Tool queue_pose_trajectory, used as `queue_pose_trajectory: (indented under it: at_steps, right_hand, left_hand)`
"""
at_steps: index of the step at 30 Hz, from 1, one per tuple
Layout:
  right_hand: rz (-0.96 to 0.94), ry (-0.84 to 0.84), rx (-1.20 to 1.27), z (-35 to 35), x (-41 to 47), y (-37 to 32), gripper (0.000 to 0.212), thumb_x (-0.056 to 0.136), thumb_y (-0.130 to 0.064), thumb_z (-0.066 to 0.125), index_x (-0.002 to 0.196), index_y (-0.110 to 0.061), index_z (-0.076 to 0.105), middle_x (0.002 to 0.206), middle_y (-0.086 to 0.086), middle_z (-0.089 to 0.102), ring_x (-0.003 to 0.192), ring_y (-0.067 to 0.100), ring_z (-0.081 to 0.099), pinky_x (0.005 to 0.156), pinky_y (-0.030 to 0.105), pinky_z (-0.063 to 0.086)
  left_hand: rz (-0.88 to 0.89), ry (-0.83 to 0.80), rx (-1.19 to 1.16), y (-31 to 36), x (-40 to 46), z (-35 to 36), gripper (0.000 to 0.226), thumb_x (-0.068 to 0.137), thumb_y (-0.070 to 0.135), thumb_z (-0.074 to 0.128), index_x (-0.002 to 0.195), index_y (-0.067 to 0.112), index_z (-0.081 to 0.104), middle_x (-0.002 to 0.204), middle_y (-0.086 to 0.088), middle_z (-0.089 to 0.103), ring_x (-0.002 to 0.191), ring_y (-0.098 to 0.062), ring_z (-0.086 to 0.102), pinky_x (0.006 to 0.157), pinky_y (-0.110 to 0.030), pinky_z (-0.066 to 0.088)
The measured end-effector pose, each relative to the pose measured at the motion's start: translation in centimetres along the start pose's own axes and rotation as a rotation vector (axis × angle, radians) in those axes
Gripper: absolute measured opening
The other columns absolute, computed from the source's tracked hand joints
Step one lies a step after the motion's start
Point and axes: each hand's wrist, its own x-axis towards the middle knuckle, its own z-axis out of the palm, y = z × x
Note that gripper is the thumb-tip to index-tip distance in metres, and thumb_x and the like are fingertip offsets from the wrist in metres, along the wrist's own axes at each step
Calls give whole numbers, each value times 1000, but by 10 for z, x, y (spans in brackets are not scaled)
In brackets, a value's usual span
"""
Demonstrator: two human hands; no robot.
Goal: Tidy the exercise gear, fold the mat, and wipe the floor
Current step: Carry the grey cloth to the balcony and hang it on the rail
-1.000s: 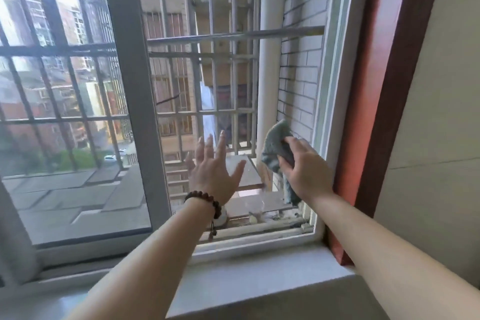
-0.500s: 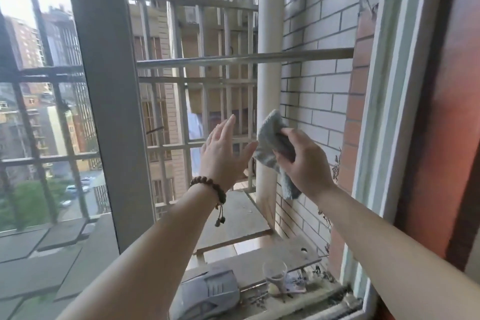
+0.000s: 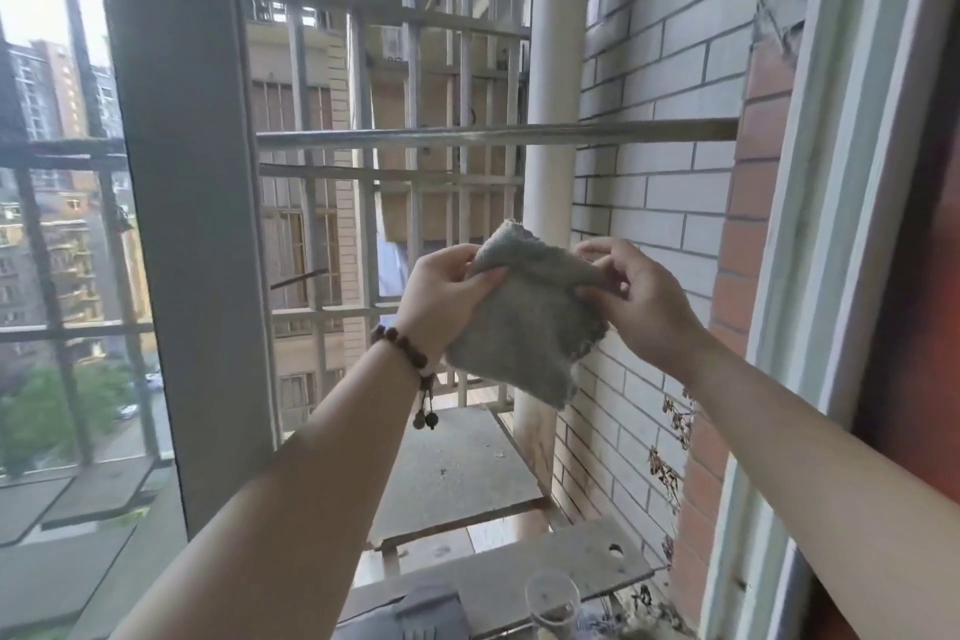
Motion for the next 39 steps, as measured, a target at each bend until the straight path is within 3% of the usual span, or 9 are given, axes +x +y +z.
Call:
queue_pose_trajectory:
  at_steps: [4, 8, 12, 15, 19, 21, 30, 35, 39]
  right_hand:
    - [-6, 73, 31, -6, 10, 7, 12, 86, -7, 64, 86, -18, 69, 79, -4, 70, 69, -1, 61, 63, 13, 45]
    - [-45, 158, 31, -6, 19, 6, 12, 83, -5, 68, 85, -16, 68, 77, -5, 69, 70, 1, 63, 66, 16, 50]
    - [-147, 143, -15, -3, 21, -1, 10, 81, -3, 70, 86, -10, 66, 74, -6, 67, 68, -5, 61, 59, 8, 45]
    - [-152, 123, 9, -3, 23, 2, 12, 81, 0, 67, 86, -10, 71, 72, 1, 69, 61, 3, 63, 57, 18, 51]
    - [-264, 213, -142, -3, 29, 12, 21, 82, 1, 65, 87, -16, 76, 90, -4, 69, 92, 10, 60, 82, 18, 47]
    - [-269, 245, -148, -6, 31, 15, 23, 82, 4, 64, 91, -14, 77, 90, -3, 68, 91, 7, 60, 80, 12, 45]
    - [-129, 259, 66, -23, 55, -2, 16, 87, 2, 59, 85, -7, 72, 72, 5, 70, 63, 8, 63, 61, 12, 49]
    - [-105, 92, -82, -17, 77, -13, 10, 90, -8, 59, 86, -11, 67, 78, 3, 68, 69, 12, 62, 63, 22, 52]
    - [-144, 57, -153, -22, 86, -14, 12, 90, -5, 59, 85, -13, 66, 70, -5, 63, 61, 8, 59, 54, 17, 51]
  left_hand:
    - [14, -111, 30, -4, 5, 1, 21, 84, 16, 73, 104, 17, 68, 98, -3, 73, 95, -23, 69, 83, -36, 58]
    - [95, -245, -3, 8, 7, 6, 61, 73, 42, 70, 128, 22, 52, 120, 2, 63, 109, -9, 63, 89, -27, 54]
    - [251, -242, 146, 27, 15, 21, 34, 84, 32, 68, 116, 23, 62, 108, 6, 67, 102, -6, 64, 91, -26, 53]
    - [280, -286, 324, 25, 24, 29, 30, 80, 19, 76, 108, 21, 67, 95, 10, 68, 83, -3, 67, 80, -28, 58]
    - [285, -175, 339, 15, 29, 32, 19, 75, 22, 81, 93, 21, 74, 81, 6, 70, 70, -8, 66, 67, -25, 59]
    - [308, -83, 331, 10, 33, 31, 6, 77, 23, 79, 80, 22, 74, 76, 8, 70, 71, -5, 66, 68, -18, 56]
    - [323, 135, 590, -4, 45, 22, 22, 93, 31, 60, 82, 14, 70, 89, 0, 67, 76, -9, 61, 73, -30, 54]
    - [56, -232, 94, 16, 38, 34, 29, 84, 39, 69, 102, 16, 68, 85, 1, 71, 73, -9, 65, 71, -27, 56]
    - [-35, -369, 194, 12, 37, 40, 21, 79, 20, 79, 96, 13, 70, 90, -1, 74, 77, -10, 72, 70, -26, 60]
